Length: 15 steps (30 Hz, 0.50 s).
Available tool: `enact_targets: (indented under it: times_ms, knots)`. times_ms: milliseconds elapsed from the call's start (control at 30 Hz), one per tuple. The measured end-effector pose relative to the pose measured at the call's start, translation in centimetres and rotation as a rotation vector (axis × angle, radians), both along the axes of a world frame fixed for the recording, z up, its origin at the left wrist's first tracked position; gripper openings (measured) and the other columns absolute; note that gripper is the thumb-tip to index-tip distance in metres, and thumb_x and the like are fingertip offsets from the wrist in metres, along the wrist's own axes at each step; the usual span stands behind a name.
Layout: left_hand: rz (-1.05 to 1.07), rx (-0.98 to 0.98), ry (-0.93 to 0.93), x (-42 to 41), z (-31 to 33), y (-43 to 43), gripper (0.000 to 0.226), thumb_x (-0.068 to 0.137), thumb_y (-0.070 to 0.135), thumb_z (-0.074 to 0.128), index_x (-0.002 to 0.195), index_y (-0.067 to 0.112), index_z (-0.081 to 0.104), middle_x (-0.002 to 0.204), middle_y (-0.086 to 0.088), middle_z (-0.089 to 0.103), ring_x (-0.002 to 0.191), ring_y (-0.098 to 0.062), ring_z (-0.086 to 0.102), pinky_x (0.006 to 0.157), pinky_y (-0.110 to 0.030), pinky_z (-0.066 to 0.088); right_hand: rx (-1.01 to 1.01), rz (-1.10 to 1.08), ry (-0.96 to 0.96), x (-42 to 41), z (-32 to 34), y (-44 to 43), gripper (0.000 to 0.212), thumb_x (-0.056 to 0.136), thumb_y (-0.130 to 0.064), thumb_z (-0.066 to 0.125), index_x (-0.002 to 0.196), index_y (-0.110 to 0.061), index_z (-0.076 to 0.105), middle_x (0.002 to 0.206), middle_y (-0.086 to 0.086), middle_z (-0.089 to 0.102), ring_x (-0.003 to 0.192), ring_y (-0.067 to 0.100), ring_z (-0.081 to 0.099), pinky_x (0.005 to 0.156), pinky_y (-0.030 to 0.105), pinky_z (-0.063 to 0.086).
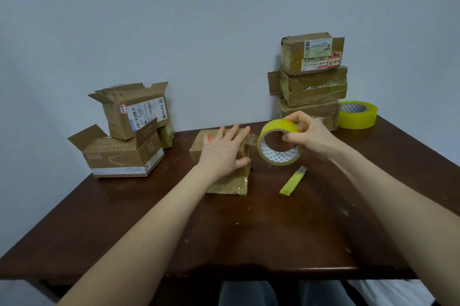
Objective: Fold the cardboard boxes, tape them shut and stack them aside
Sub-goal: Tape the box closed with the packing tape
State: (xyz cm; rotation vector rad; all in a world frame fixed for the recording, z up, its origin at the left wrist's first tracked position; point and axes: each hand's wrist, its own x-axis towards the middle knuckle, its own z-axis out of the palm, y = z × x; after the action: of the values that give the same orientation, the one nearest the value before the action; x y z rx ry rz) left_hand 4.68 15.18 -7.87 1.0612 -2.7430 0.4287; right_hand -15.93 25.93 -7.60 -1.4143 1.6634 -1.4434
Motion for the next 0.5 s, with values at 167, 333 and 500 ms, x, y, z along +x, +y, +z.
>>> enact_targets:
  times_ms: [167, 333, 500]
  knots:
    - [-0.013, 0.017, -0.006, 0.4, 0.3, -0.4, 0.079, 0.089, 0.057, 0.048, 0.151, 0.035, 0.004, 0.160, 0.002, 0.008, 0.146, -0.028, 0.013, 0.111, -0.060, 0.023, 0.080, 0.045, 0.145, -0.5, 0.1, 0.3, 0.032, 0.077, -0.002, 0.071, 0.103, -0.015, 0.058, 0.081, 0.005, 0.064, 0.072, 0.014, 0.061, 0.068, 0.028, 0.050]
    - [-0.024, -0.007, -0.025, 0.5, 0.3, -0.8, 0.074, 0.089, 0.057, 0.047, 0.149, 0.041, 0.006, 0.160, -0.001, 0.009, 0.145, -0.030, 0.014, 0.110, -0.061, 0.024, 0.107, 0.026, 0.150, -0.9, -1.2, 0.2, 0.033, 0.077, -0.011, 0.076, 0.105, -0.021, 0.061, 0.097, 0.004, 0.065, 0.083, 0.012, 0.061, 0.070, 0.021, 0.049]
    - [-0.013, -0.017, -0.048, 0.2, 0.0, -0.6, 0.062, 0.091, 0.054, 0.047, 0.146, 0.042, 0.021, 0.160, -0.005, 0.008, 0.145, -0.035, 0.012, 0.109, -0.063, 0.022, 0.119, 0.053, 0.162, -0.5, -2.8, -1.2, 0.040, 0.075, -0.026, 0.079, 0.110, -0.025, 0.061, 0.103, 0.000, 0.066, 0.096, 0.015, 0.063, 0.084, 0.029, 0.051]
